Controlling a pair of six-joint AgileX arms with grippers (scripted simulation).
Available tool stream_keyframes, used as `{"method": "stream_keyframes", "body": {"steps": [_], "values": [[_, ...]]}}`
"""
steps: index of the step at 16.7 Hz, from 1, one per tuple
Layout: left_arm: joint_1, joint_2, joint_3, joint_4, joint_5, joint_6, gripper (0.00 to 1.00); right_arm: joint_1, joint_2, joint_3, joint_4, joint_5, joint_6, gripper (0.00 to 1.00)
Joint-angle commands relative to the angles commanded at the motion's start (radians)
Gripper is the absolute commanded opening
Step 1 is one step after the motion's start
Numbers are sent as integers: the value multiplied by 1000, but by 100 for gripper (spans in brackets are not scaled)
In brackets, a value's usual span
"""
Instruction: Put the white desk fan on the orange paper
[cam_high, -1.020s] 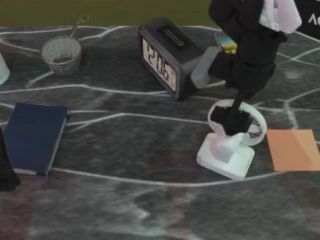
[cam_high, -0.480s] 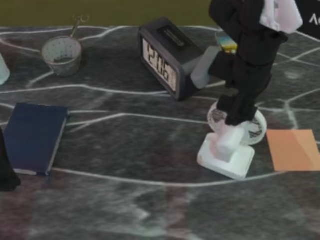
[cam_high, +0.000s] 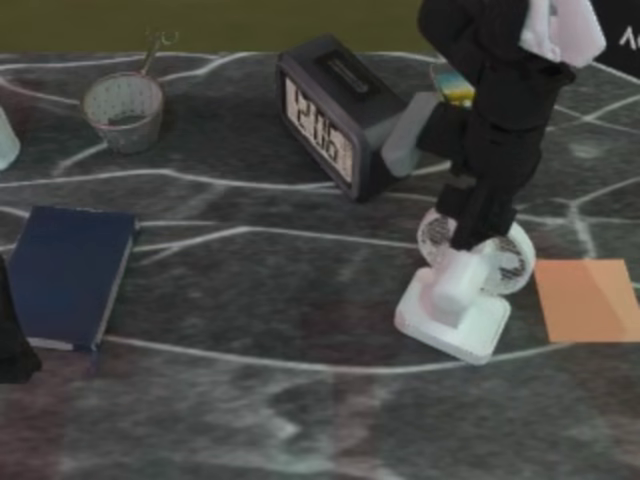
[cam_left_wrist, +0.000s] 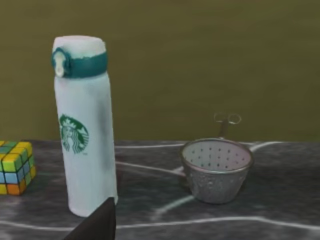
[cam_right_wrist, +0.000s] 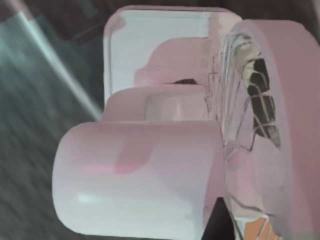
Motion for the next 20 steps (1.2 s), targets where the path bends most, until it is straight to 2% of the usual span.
{"method": "stream_keyframes", "body": {"steps": [6,13,17,20], "values": [[0,0,0,0,0,0,100,-1,-4,18,-18,0,0,0],[0,0,0,0,0,0,100,6,-1,205,-200,0,-1,0],[0,0,0,0,0,0,100,2,-2,204,-198,0,1,0],[0,0,0,0,0,0,100,-4,-3,191,-204,-1,60,0]]}}
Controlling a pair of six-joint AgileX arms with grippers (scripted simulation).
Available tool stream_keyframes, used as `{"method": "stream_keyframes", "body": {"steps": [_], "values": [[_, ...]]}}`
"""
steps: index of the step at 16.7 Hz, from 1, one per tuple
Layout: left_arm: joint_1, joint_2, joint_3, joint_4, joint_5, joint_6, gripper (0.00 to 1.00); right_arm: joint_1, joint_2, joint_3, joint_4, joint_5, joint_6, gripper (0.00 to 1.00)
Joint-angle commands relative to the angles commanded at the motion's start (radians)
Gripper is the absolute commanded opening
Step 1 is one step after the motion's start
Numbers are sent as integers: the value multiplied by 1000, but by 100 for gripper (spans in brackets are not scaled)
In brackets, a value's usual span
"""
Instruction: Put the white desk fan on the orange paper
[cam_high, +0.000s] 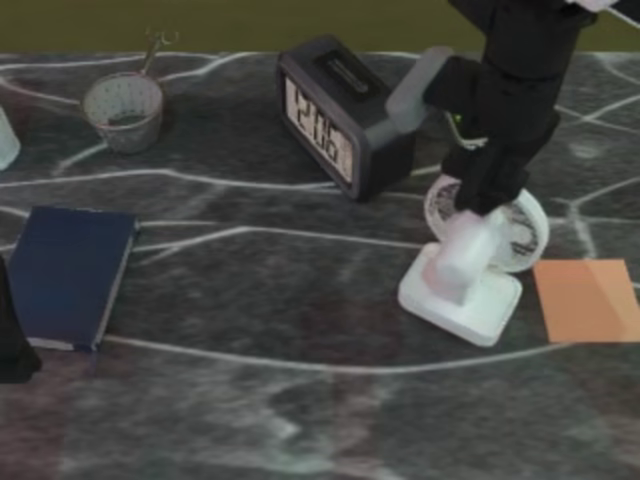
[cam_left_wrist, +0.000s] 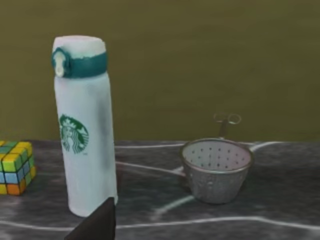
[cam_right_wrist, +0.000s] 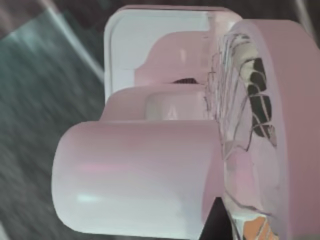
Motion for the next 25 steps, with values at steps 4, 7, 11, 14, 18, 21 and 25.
{"method": "stream_keyframes", "body": {"steps": [4,7,11,14,18,21,25], "values": [[0,0,0,0,0,0,100,-27,-16,-36,-10,-3,222,0],[0,0,0,0,0,0,100,-60,-43,-67,-11,-4,484,0],[0,0,0,0,0,0,100,-118,-104,-115,5,-5,908,0],[0,0,0,0,0,0,100,-165,-154,-156,21,-4,1245,0],[0,0,0,0,0,0,100,-231,-218,-222,39,-2,1687,0],[0,0,0,0,0,0,100,-275,-257,-273,50,0,1959,0],[0,0,0,0,0,0,100,-319,-290,-326,56,2,2182,0]]}}
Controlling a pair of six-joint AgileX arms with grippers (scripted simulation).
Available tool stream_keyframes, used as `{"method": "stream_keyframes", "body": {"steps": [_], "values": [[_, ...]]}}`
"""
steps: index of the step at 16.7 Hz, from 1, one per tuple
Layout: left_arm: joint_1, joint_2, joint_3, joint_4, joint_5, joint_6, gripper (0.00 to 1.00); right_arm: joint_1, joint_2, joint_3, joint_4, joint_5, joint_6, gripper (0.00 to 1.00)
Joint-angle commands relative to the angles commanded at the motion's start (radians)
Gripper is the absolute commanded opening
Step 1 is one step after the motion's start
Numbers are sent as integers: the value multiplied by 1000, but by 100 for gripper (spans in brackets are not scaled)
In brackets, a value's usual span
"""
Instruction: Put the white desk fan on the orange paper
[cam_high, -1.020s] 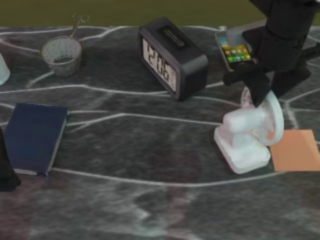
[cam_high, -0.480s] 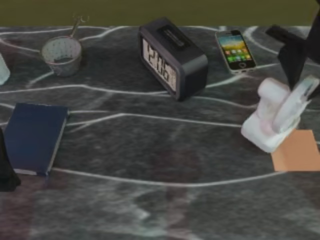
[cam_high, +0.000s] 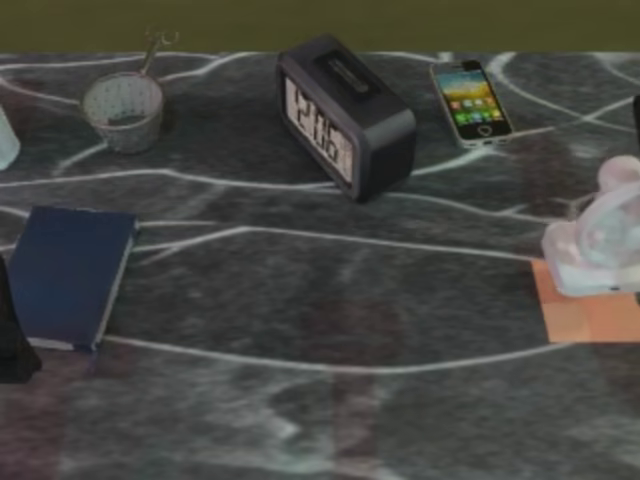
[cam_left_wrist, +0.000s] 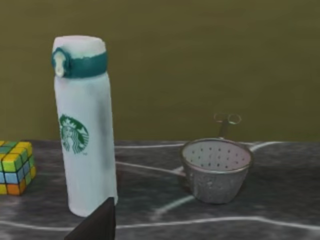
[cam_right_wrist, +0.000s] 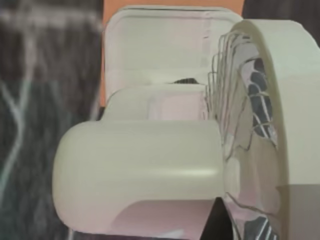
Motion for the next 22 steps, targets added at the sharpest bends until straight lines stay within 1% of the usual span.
{"method": "stream_keyframes", "body": {"steps": [3,8,14,18,22], "values": [[0,0,0,0,0,0,100,-13,-8,-16,1,0,58,0],[0,0,0,0,0,0,100,-7,-4,-17,5,0,58,0],[0,0,0,0,0,0,100,-11,5,-131,130,1,59,0],[0,0,0,0,0,0,100,-11,5,-137,135,0,59,0],[0,0,0,0,0,0,100,-11,5,-137,135,0,59,30]]}}
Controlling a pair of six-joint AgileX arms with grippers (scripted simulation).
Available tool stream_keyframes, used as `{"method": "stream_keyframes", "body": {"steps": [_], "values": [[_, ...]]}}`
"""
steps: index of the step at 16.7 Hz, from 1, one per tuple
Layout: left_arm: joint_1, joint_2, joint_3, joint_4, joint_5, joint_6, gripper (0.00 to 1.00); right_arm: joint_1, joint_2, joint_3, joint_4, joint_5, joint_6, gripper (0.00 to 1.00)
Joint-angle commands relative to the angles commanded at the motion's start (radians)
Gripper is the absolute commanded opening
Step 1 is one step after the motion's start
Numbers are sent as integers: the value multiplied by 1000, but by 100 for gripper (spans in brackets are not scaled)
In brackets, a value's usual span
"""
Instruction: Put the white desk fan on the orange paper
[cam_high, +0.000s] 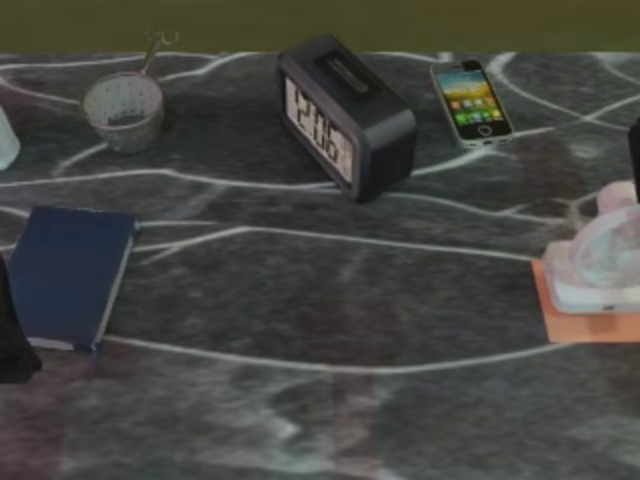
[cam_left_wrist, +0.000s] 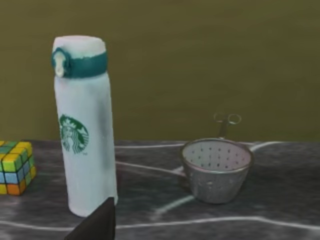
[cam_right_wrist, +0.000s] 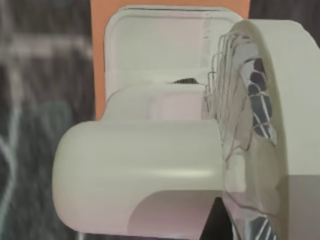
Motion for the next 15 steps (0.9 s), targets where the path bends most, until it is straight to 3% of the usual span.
{"method": "stream_keyframes", "body": {"steps": [9,15], "values": [[0,0,0,0,0,0,100,0,0,0,0,0,0,98],[0,0,0,0,0,0,100,0,0,0,0,0,0,100]]}}
